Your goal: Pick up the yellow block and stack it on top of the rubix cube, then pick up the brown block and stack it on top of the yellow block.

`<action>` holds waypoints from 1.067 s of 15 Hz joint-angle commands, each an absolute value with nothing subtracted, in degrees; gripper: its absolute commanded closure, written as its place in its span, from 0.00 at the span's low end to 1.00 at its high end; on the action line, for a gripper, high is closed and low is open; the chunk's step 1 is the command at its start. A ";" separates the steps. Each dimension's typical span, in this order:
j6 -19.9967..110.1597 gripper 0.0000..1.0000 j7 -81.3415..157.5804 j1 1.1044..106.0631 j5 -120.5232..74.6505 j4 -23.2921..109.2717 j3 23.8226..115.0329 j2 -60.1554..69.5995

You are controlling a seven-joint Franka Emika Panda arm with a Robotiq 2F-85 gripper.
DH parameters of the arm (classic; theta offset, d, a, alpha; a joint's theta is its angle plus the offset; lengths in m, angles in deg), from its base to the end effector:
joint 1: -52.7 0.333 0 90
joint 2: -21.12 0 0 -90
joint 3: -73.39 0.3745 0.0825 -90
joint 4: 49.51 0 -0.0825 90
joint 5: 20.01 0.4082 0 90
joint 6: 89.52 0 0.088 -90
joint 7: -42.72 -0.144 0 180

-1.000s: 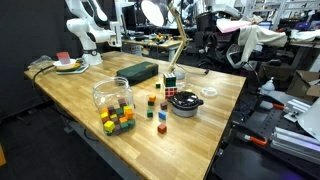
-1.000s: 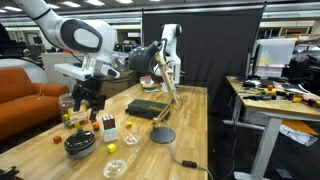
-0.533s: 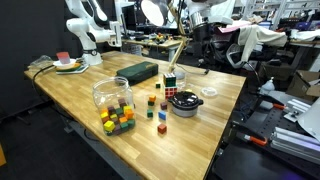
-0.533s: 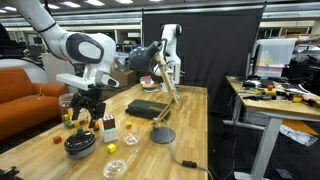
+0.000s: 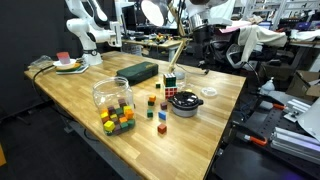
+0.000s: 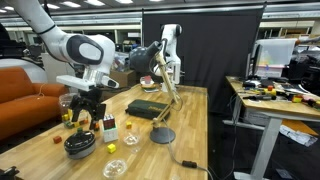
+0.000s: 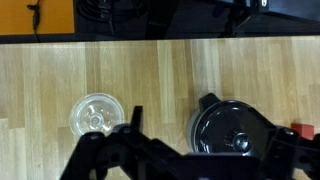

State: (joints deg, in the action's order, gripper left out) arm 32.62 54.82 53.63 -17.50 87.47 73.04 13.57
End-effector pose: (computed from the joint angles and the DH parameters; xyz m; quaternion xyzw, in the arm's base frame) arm 0.4616 0.0079 0.2422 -0.9764 -0.0933 0.1916 0.0349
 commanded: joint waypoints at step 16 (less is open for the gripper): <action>38.37 0.00 56.42 52.91 -20.75 79.77 75.54 -3.29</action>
State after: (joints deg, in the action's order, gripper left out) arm 38.09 56.89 53.58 -20.74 80.85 74.73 -2.16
